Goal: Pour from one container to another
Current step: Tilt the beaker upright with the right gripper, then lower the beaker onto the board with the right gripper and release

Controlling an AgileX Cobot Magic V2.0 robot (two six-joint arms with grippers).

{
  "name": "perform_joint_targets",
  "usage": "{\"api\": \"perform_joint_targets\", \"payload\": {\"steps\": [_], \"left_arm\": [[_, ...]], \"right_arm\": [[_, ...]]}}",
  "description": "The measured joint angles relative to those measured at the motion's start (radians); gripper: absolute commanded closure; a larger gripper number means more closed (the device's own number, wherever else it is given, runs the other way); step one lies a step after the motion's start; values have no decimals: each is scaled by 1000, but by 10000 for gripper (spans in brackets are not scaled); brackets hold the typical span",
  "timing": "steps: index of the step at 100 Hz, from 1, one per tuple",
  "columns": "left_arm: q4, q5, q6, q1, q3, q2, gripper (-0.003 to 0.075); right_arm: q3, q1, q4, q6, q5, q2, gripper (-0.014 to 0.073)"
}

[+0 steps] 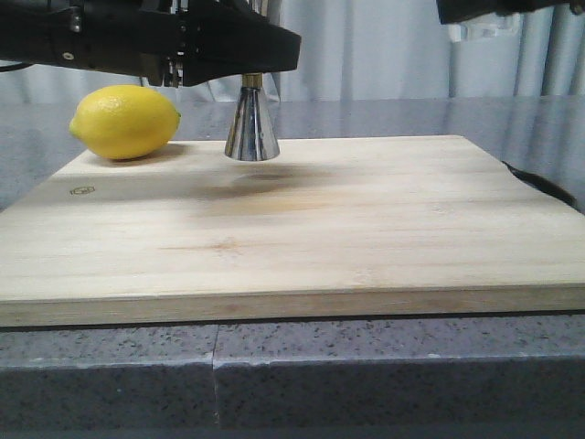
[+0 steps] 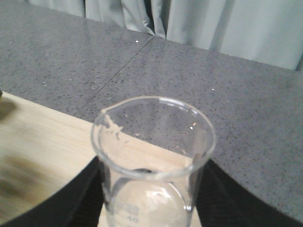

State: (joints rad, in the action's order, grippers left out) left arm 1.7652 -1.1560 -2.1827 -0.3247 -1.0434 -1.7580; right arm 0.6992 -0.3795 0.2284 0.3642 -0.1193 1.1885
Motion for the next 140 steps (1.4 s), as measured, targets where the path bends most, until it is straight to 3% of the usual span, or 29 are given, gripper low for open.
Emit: {"api": "perform_joint_targets", "payload": {"steps": [38, 55, 125, 140], "left_arm": [[-1, 0, 0, 0, 0, 0, 470], [-1, 0, 0, 0, 0, 0, 470], [-1, 0, 0, 0, 0, 0, 470], [-1, 0, 0, 0, 0, 0, 470]], "right_arm": [[-263, 0, 54, -140, -361, 30, 293], [-317, 0, -71, -260, -493, 81, 293], [-319, 0, -228, -288, -612, 248, 292], [-319, 0, -246, -288, -625, 255, 208]]}}
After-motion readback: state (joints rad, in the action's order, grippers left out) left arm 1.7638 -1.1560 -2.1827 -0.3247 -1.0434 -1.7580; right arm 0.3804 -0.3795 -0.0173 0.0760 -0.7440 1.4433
